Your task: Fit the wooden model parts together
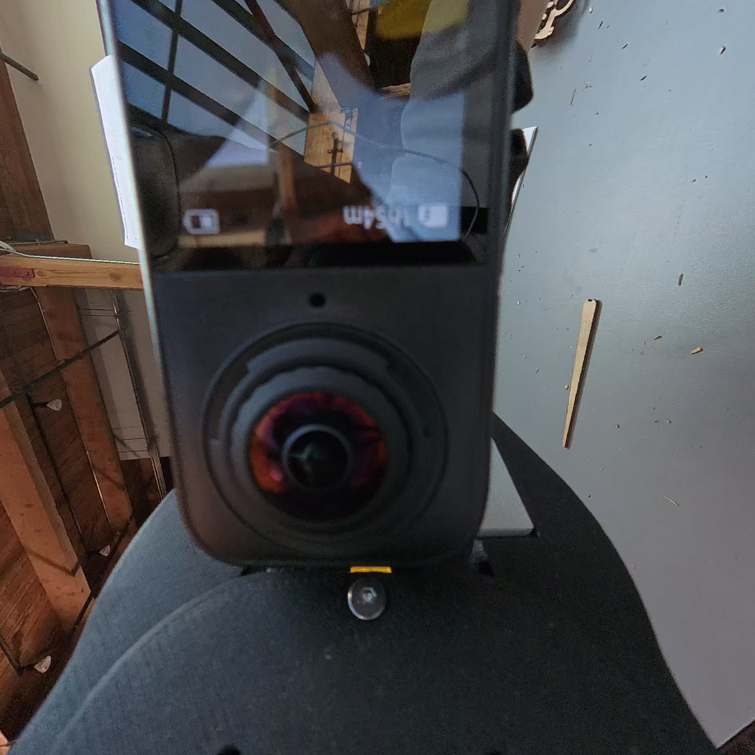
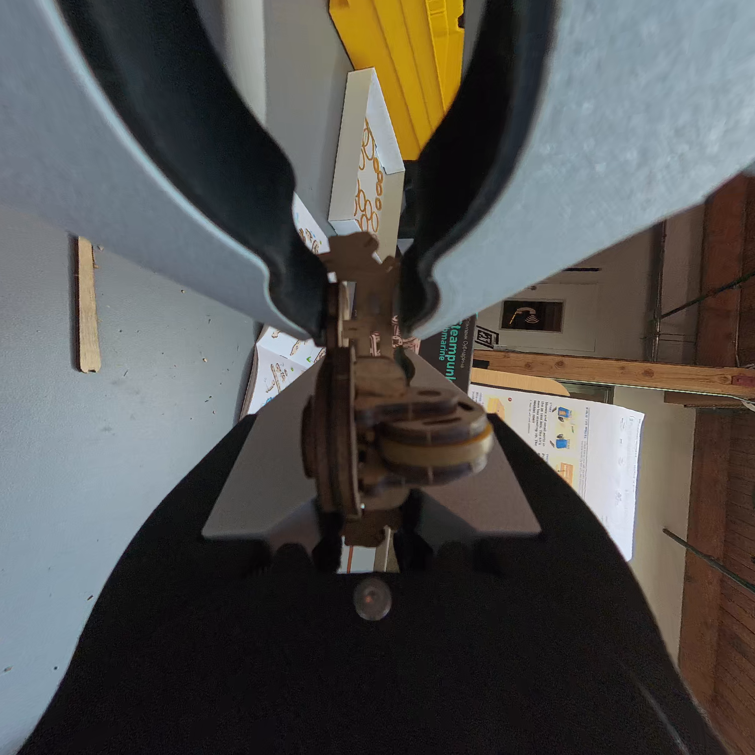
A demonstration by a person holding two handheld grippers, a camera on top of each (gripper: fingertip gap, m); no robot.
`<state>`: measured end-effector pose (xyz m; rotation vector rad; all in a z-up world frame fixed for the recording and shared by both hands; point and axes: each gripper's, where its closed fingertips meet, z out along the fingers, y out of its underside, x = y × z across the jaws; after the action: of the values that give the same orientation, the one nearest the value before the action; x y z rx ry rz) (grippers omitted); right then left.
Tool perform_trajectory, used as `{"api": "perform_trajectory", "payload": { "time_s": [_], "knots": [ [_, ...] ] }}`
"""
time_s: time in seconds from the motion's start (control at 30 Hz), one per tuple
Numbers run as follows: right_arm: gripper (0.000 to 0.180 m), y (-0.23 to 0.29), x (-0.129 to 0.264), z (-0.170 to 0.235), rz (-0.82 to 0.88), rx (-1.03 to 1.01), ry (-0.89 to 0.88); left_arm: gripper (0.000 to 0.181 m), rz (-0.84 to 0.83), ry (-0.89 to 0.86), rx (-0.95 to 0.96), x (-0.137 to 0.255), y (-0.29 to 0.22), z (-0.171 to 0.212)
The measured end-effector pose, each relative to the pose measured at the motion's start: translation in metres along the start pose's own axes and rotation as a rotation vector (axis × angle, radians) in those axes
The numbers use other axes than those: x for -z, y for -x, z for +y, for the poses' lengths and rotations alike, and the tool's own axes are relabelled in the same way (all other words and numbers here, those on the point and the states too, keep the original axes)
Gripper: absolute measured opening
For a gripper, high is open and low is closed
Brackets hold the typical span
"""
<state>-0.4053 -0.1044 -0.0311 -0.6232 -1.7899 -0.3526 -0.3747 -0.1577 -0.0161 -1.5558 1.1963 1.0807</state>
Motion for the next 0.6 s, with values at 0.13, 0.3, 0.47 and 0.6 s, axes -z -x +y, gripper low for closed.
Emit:
{"api": "perform_trajectory", "payload": {
  "time_s": [0.13,0.3,0.47,0.6],
  "knots": [
    [0.023,0.012,-0.005,0.002,-0.085,-0.047,-0.011,0.095,0.013,-0.041,-0.001,0.000,-0.002,-0.002],
    [0.024,0.024,-0.005,0.003,-0.255,-0.205,-0.100,0.027,0.021,-0.160,0.182,0.012,0.010,-0.012],
    [0.024,0.044,0.009,-0.014,-0.568,-0.492,-0.245,0.030,0.079,-0.279,0.437,0.023,0.025,-0.012],
    [0.024,0.043,0.023,-0.029,-0.684,-0.610,-0.326,0.032,0.130,-0.350,0.611,0.021,0.025,-0.014]
  ]
}}
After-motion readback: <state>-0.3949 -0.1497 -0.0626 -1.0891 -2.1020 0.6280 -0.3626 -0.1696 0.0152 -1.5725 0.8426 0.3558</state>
